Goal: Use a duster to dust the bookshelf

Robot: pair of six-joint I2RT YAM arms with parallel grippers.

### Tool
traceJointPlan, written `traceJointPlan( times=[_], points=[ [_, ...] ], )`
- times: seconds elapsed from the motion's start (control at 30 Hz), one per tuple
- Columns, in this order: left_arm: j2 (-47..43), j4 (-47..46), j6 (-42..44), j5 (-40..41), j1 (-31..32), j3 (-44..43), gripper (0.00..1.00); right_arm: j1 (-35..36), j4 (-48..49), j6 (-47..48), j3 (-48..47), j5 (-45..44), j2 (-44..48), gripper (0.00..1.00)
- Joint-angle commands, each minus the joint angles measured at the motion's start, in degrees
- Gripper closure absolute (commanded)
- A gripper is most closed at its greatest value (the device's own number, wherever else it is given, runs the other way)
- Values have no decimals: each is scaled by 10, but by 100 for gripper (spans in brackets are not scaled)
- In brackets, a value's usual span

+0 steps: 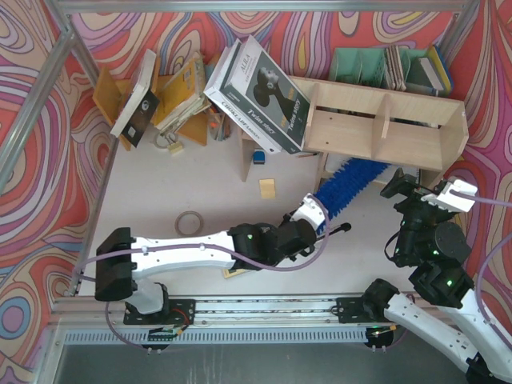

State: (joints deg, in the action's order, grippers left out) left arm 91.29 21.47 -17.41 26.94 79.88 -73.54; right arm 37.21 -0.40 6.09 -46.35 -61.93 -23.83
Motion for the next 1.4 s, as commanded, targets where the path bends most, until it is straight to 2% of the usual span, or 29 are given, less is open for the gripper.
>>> traceJointPlan(
  times=[0.0,0.17,0.37,0.6,0.73,0.93,1.07,1.37],
  points=[
    [-48,-48,-48,72,-14,35,100,2,20,-3,4,-11,-5,16],
    [-71,-19,-106,105,-16,67,100,2,25,1,5,-12,-6,16],
    [-75,-4,-151,103,-16,91,100,2,28,5,9,-11,-2,16],
    [-13,-7,-113,70,-16,36,100,2,29,9,12,-11,2,16],
    [29,25,-112,45,-19,10,100,2,27,8,13,-11,9,16],
    [34,25,-128,0,-19,37,100,2,21,3,11,-8,3,15],
    [30,34,-124,9,-19,32,100,2,19,1,11,-8,2,15],
    [-24,-9,-93,82,-19,16,100,2,14,-4,13,-10,10,15]
  ],
)
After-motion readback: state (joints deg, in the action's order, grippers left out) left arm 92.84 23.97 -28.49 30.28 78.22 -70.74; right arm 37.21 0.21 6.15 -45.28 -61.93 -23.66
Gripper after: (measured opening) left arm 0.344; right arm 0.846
